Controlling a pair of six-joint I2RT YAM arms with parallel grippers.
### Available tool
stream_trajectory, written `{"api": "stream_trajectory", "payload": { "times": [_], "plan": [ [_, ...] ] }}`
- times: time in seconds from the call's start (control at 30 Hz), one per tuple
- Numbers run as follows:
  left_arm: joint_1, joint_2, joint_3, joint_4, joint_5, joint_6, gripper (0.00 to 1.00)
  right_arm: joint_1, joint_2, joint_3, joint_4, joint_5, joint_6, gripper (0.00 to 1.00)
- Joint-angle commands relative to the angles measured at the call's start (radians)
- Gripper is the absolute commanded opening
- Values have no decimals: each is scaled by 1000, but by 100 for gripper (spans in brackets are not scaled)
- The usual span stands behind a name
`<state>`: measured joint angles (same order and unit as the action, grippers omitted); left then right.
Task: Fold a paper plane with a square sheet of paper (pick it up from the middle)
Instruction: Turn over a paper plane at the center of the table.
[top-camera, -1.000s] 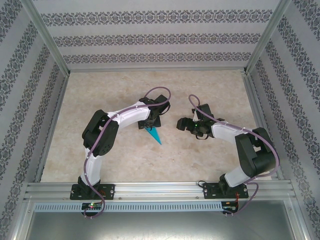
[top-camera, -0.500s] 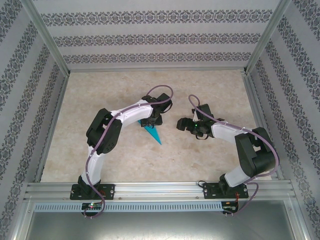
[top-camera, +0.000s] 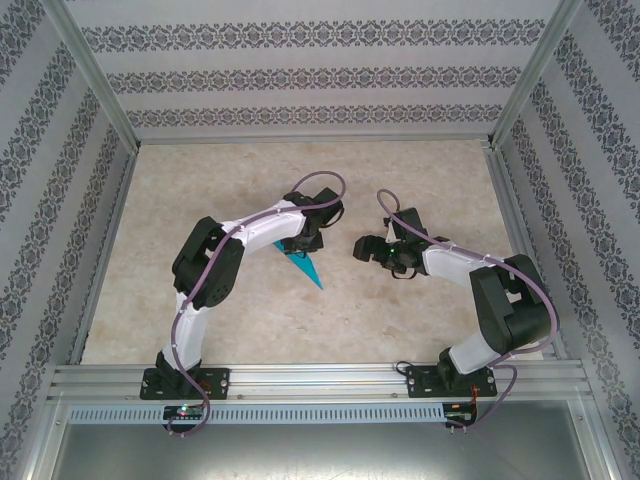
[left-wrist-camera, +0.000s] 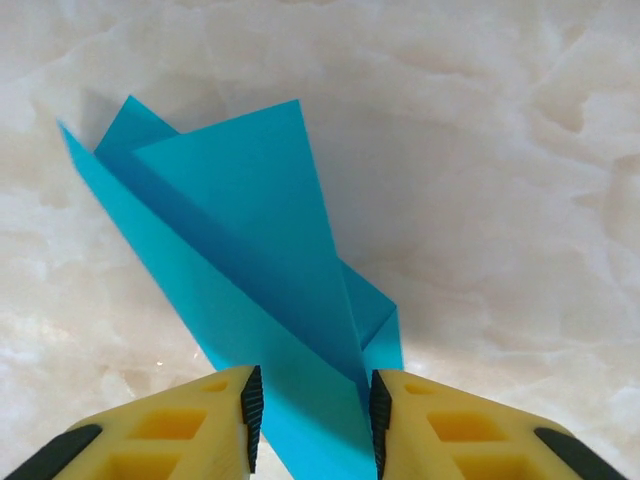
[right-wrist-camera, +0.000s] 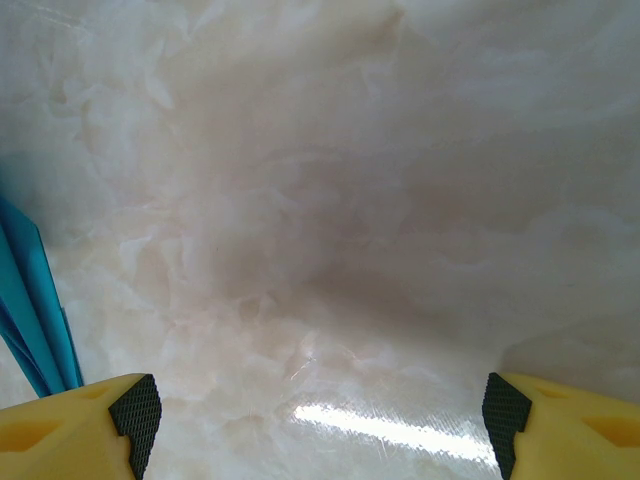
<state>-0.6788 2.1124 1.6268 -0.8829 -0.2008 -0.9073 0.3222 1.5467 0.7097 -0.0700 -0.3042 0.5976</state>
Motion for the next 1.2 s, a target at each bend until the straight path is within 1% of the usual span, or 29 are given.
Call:
{"api": "stream_trajectory", "payload": {
  "times": [0.0,0.23,0.3,0.4,0.63,0.83,1.03,1.17],
  "plan": [
    [5,-52,-27,-24,-32,-33,34,-10,7,23,8,-13,5,86],
    [5,-74,-58,14,-39,-50,26,-8,10,23,9,-16,6,85],
    [5,-80,-59,15,-42,-50,20,-9,10,23,9,-16,6,85],
    [6,-86,-61,15,-45,-51,15,-8,10,25,9,-15,5,85],
    [5,-111,-74,16,-46,-53,9,-7,13,25,9,-18,7,85],
    [6,-180,-107,19,-35,-52,8,-8,13,25,12,-18,7,85],
    [5,-313,-164,63,-4,-20,8,-7,0,22,20,-24,4,85],
    [8,-400,-196,108,2,25,8,-9,-33,19,17,-18,-10,85]
  ]
}}
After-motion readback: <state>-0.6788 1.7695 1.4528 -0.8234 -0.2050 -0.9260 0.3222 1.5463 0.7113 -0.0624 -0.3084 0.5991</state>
